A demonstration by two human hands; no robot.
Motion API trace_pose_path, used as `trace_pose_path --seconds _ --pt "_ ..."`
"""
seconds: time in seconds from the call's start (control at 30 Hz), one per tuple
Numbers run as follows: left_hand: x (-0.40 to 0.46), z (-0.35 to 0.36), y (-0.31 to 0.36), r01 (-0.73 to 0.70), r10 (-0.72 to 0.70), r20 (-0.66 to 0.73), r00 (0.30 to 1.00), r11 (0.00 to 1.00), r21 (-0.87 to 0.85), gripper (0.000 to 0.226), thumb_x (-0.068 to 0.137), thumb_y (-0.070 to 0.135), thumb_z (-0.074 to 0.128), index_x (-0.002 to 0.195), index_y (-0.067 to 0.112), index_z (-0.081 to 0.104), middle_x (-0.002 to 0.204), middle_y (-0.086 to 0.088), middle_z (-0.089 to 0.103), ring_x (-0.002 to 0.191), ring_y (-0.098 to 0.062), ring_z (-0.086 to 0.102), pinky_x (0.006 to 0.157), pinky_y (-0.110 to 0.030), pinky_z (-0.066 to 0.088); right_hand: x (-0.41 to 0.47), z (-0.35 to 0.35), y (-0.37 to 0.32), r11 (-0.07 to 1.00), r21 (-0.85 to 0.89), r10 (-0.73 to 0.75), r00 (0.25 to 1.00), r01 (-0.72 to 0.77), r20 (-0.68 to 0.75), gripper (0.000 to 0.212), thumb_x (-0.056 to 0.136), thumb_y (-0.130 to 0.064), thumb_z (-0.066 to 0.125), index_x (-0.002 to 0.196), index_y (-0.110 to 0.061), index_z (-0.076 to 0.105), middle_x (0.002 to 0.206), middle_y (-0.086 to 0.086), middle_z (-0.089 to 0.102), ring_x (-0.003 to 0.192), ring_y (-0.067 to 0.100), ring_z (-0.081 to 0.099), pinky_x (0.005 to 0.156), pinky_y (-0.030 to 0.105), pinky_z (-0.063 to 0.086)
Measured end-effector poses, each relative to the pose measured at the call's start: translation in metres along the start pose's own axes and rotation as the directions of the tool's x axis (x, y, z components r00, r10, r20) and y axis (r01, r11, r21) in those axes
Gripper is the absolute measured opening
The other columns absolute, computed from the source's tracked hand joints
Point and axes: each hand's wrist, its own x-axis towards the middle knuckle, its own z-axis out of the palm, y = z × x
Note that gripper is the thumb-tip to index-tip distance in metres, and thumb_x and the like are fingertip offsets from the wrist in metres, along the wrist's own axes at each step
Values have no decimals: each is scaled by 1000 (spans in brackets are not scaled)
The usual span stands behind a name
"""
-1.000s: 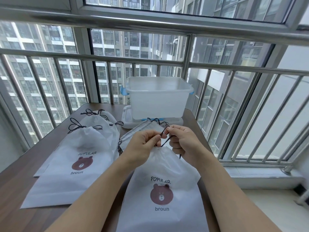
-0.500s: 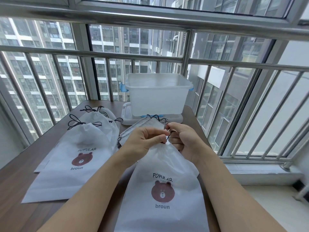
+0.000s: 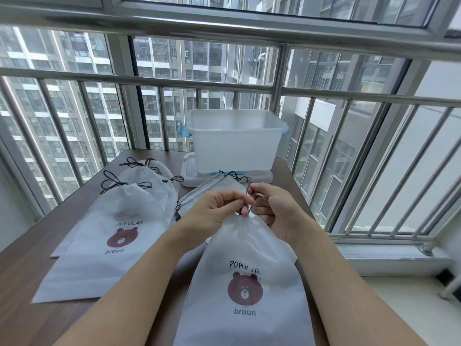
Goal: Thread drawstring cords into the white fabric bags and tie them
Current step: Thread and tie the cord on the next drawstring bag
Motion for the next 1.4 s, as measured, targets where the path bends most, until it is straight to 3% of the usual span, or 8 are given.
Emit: trace_pose_path --seconds 0.17,0.43,0.77,0.87,0.93,1.0,1.2,1.4 --pt "-1 0 0 -36 33 49 998 997 73 23 102 3 47 105 -4 69 80 -5 61 82 -9 58 82 -16 45 2 4 4 1000 -5 6 1000 -7 -20 30 99 -20 52 70 -16 57 50 -5 22 56 15 10 49 26 5" --pt "2 -1 -4 -53 55 -35 998 998 38 24 104 10 45 101 13 69 76 -1 59 77 -10 56 78 -17 43 -3 7 1 999 53 5 998 -1 -68 31 97 -15 55 67 -18 59 53 -7 21 42 6 14 42 21 5" --pt "1 -5 -5 28 -30 38 999 998 53 26 104 5 45 111 2 70 84 0 62 86 -7 58 82 -16 43 -6 8 -1 996 92 20 996 -12 -92 28 99 -16 54 70 -15 54 48 -8 22 38 6 14 38 19 7" --pt "0 -6 -3 58 -57 44 997 998 -19 28 103 7 45 113 1 70 87 -3 62 87 -10 58 84 -20 45 -4 3 -2 996 -74 -58 995 52 -84 21 98 -17 56 77 -14 59 50 -7 25 42 7 17 38 19 11" --pt "1 -6 -2 85 -88 -31 996 994 -69 26 102 12 48 111 5 72 86 -2 62 87 -12 59 86 -24 44 -4 -3 -6 902 -417 -162 983 111 -89 5 96 -20 61 96 -16 65 57 -5 41 46 10 31 41 20 21" --pt "2 -6 -1 105 -113 -130 985 992 -65 21 98 16 58 109 9 74 86 0 65 86 -12 60 87 -26 43 -8 -7 -9 731 -661 -269 962 169 -51 23 93 -15 62 115 -21 61 76 -3 56 65 15 48 52 23 34" --pt "0 7 -3 -40 68 -139 988 980 196 13 87 8 74 82 20 75 63 5 49 64 -11 39 60 -21 31 -21 17 -5 611 -522 -477 803 595 357 14 89 -2 57 99 -14 58 67 -7 57 63 18 53 63 30 43" --pt "2 7 -7 32 24 -218 976 968 248 39 98 15 58 63 22 72 63 -2 63 65 -13 53 72 -33 42 -17 16 1 523 -570 -637 735 634 232 15 89 3 67 95 -10 73 69 -6 64 49 13 57 54 26 49"
